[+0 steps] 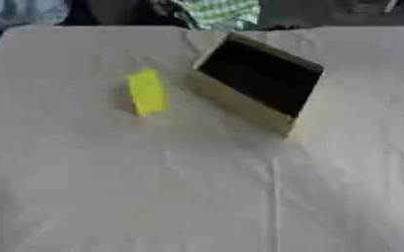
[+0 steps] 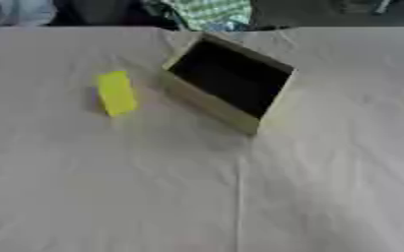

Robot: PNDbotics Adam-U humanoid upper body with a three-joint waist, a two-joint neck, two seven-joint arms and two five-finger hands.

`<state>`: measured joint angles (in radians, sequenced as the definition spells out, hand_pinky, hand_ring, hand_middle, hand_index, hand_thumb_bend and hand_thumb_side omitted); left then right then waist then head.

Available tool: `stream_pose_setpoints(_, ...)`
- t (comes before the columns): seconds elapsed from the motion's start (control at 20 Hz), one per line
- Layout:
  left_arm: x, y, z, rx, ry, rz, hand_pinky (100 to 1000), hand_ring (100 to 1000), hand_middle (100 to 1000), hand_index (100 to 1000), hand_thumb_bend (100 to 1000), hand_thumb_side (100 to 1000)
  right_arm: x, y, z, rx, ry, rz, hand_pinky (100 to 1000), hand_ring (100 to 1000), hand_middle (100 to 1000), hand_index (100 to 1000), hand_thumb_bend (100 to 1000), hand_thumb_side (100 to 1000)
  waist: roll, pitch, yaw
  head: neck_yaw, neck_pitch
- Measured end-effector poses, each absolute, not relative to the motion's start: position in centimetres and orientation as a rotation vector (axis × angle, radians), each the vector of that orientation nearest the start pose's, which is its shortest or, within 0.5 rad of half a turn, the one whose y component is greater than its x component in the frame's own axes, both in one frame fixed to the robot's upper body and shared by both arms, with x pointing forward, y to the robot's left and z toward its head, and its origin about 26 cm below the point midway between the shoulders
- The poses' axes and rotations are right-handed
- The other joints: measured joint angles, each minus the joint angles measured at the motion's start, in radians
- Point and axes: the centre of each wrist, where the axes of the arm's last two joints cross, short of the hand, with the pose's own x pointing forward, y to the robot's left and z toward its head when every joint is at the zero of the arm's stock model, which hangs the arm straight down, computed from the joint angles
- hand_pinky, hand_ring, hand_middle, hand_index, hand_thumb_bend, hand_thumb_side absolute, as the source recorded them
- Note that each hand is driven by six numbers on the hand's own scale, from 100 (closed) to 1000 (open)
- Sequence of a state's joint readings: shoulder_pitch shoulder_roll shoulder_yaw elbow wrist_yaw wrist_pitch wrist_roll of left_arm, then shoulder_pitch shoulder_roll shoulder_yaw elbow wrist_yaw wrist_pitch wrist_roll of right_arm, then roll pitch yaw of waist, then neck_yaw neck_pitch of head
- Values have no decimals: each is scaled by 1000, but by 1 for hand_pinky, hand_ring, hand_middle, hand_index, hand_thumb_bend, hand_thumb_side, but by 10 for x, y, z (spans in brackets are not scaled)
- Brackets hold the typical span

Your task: Pick up objects on the table and place them in the box.

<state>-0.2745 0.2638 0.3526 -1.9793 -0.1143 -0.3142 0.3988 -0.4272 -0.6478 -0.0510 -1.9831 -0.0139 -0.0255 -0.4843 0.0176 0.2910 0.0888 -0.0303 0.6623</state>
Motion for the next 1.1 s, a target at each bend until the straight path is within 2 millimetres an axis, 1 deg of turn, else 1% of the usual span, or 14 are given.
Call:
stream_pose_setpoints(0.55,287,343,204,-982,3400,-440,773,692,664,828,100,820,301,-304,276,-665,-2527,59,775,676,649,892,100,729,0,0,0,0,0)
stream_pose_setpoints(0.7,288,344,208,-1022,3398,-394,774,690,662,827,100,813,301,-304,277,-664,-2531,60,775,676,649,892,100,730,0,0,-1,0,0)
stream_pose_setpoints(0.8,290,345,219,-1095,3380,-293,778,690,663,825,100,800,301,-304,278,-662,-2531,63,775,676,649,892,100,730,0,0,-3,0,0)
stream_pose_setpoints(0.9,296,349,230,-1201,3359,-143,783,690,665,822,100,791,302,-303,278,-660,-2533,67,776,677,649,892,100,730,0,0,-8,1,0)
stream_pose_setpoints(1.1,322,363,240,-1432,3330,252,789,692,669,823,100,797,302,-302,279,-653,-2538,79,776,677,650,891,100,730,0,0,-20,6,0)
